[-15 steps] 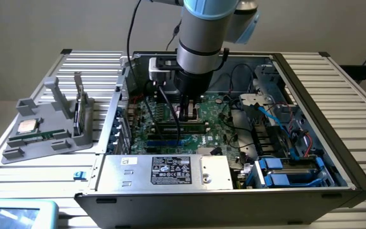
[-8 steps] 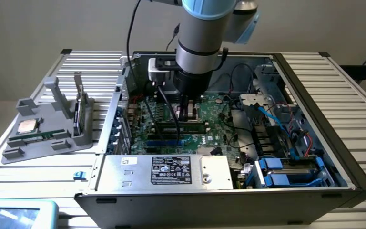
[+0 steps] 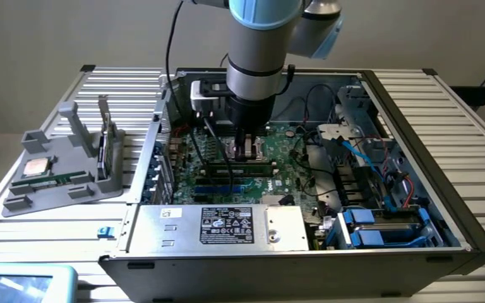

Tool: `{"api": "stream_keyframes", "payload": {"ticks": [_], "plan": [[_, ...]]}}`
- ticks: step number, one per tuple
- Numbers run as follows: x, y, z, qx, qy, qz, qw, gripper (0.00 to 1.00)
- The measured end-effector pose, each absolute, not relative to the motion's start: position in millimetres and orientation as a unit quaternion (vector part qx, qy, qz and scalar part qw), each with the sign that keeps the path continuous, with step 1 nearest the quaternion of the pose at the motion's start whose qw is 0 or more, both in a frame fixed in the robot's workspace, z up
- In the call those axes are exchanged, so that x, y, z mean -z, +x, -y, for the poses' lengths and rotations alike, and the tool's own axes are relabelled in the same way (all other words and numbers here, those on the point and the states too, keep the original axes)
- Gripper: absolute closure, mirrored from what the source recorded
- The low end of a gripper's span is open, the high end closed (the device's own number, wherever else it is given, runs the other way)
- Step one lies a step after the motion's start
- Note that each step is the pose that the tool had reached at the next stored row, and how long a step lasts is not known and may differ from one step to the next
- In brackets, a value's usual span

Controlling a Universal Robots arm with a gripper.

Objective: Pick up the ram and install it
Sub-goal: 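Press down the ram until it locks into place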

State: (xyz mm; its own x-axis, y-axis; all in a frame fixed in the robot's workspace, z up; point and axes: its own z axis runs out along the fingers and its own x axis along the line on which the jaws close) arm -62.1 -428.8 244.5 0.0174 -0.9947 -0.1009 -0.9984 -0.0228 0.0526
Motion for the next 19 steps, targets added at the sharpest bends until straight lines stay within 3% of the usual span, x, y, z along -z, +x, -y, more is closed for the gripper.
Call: {"api": "stream_keyframes", "payload": {"ticks": [19], "plan": [[-236.3,-58.9,428.8,-0.055,-0.717,-0.694,0.016,0.91]]}}
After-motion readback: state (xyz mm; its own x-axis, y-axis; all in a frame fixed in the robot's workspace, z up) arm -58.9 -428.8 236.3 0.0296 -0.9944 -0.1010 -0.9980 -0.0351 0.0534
